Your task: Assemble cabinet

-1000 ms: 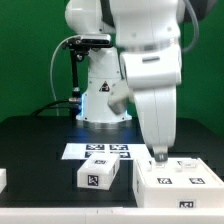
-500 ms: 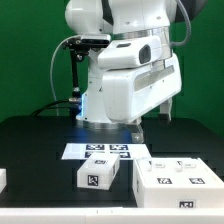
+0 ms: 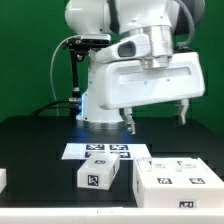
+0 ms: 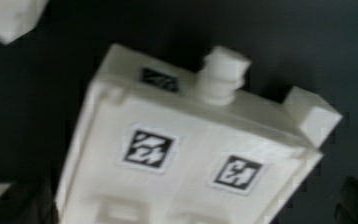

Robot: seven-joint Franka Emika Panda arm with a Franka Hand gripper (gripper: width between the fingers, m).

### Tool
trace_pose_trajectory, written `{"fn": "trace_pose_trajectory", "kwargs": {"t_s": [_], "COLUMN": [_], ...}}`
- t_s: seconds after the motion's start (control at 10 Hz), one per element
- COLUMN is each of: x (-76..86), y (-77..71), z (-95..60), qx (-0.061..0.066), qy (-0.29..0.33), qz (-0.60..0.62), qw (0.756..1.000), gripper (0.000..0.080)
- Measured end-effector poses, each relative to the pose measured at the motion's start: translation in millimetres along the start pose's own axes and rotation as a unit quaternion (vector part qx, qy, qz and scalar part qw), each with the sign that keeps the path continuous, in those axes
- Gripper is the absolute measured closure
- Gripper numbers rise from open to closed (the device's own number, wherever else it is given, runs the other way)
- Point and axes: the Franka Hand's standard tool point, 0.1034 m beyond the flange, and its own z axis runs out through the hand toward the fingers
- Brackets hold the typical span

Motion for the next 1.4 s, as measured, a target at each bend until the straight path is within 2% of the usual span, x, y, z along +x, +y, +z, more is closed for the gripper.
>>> {"fn": "trace_pose_trajectory", "kwargs": {"t_s": [0.1, 0.2, 0.4, 0.6, 0.7, 0.8, 0.9, 1.0, 1.1, 1.2, 1.3, 1.4], "x": [-11.9, -8.4, -9.9, -22.0, -28.9, -32.6, -35.1, -42.2, -43.5, -41.7, -44.2, -44.2], "y": [7.3, 3.0, 1.4, -20.5, -34.0, -38.1, -28.7, -16.1, -18.6, -21.6, -18.9, -15.5], "z": [6.3, 4.7, 5.8, 13.4, 24.3, 34.7, 42.0, 50.2, 51.0, 50.0, 54.0, 64.4], "qx": [-0.001, 0.004, 0.002, -0.010, -0.012, -0.015, -0.023, -0.023, -0.015, -0.014, -0.015, -0.014], "qy": [0.005, -0.001, 0.005, 0.044, 0.061, 0.069, 0.086, 0.085, 0.073, 0.075, 0.071, 0.067], "qz": [0.048, 0.070, 0.106, 0.155, 0.156, 0.154, 0.146, 0.138, 0.147, 0.145, 0.144, 0.146], "qw": [0.999, 0.998, 0.994, 0.987, 0.986, 0.986, 0.985, 0.987, 0.986, 0.987, 0.987, 0.987], "gripper": [0.0004, 0.0004, 0.0004, 0.0004, 0.0004, 0.0004, 0.0004, 0.0004, 0.0004, 0.0004, 0.0004, 0.0004]}}
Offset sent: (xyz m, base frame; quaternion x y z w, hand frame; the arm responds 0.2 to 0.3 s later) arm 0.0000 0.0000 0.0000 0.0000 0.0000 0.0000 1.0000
